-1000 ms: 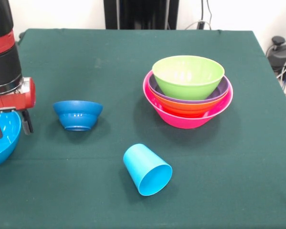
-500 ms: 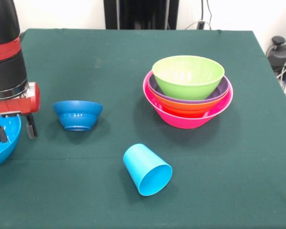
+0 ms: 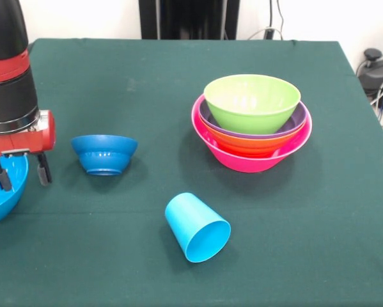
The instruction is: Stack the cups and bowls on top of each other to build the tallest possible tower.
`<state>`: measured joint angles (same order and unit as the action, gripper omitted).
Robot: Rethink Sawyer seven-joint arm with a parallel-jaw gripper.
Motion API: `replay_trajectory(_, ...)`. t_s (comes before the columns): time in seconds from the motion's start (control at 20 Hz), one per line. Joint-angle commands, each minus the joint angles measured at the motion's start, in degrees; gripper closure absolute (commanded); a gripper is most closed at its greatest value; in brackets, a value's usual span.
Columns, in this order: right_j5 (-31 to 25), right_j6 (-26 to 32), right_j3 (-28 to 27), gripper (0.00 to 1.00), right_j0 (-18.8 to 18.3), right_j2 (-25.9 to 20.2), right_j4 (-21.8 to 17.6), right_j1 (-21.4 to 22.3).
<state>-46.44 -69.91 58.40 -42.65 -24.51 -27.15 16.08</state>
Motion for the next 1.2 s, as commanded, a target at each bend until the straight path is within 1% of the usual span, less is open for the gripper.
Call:
replay_trajectory(0.05, 2.71, 7.47, 4.23, 0.0, 0.58, 0.77, -5.33, -2.15)
replay_trajectory(0.45, 2.9, 7.43, 4.14, 0.0, 0.8, 1.07, -5.72, -2.15)
replay_trajectory(0.5, 3.58, 8.04, 4.66, 0.0, 0.14, 0.33, -5.36, -2.25)
replay_trajectory(0.55, 3.77, 8.28, 4.85, 1.0, -0.17, -0.01, -5.16, -2.34)
replay_trajectory(0.8, 2.49, 7.69, 4.12, 1.0, 0.59, 0.65, -5.28, -2.26)
replay_trajectory(1.0, 2.42, 7.46, 3.76, 1.0, 0.72, 0.54, -5.13, -2.67)
replay_trajectory(1.2, 2.5, 6.82, 4.28, 1.0, 1.03, 0.83, -5.18, -2.07)
